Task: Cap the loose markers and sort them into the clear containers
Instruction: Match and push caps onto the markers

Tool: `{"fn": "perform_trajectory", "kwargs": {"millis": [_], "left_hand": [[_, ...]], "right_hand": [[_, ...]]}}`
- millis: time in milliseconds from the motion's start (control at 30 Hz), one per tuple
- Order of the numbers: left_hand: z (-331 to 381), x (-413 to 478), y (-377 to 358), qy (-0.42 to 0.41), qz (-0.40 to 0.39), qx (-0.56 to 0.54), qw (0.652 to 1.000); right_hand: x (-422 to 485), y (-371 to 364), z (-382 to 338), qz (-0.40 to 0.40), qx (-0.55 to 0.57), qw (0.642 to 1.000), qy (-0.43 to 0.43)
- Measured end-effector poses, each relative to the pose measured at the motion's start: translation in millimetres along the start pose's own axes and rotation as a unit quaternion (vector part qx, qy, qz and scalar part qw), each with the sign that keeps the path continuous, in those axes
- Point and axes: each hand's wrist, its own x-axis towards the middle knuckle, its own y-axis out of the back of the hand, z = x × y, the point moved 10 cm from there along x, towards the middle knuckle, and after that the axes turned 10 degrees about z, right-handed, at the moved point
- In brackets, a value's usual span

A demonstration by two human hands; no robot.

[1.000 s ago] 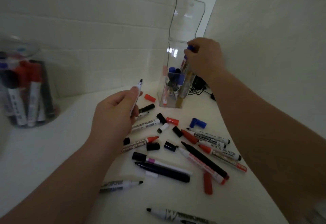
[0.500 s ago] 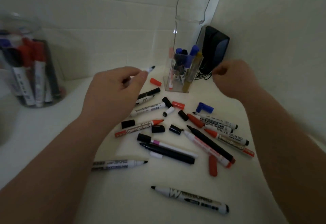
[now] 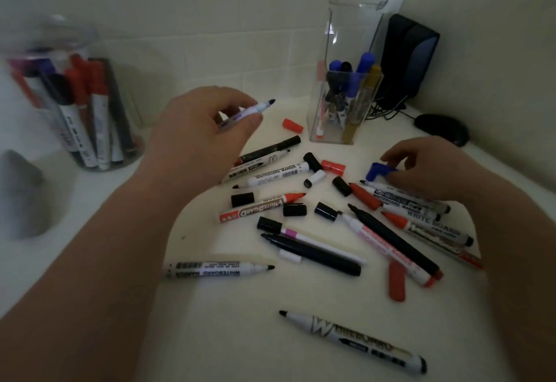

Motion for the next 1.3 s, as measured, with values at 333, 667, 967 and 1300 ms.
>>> {"fn": "perform_trajectory", "kwargs": {"millis": [333, 667, 967, 1300], "left_hand": [[15, -11, -21, -0.043, -0.055, -0.003, 0.998], [43, -32, -39, -0.092, -0.104, -0.01, 0.99], [51, -39, -47, -0.121, -0.116, 0.005, 0.986], [62, -46, -53, -0.136, -0.147, -0.01, 0.98]], "right_hand": [[-18, 38, 7, 0.168, 0.156, 0.972, -0.044], [-48, 36, -49, 0.038, 0.493, 0.869, -0.004], [-65, 34, -86, 0.026, 0.452, 0.89, 0.057], [-76, 29, -111, 0.02, 0.389, 0.912, 0.127]]}}
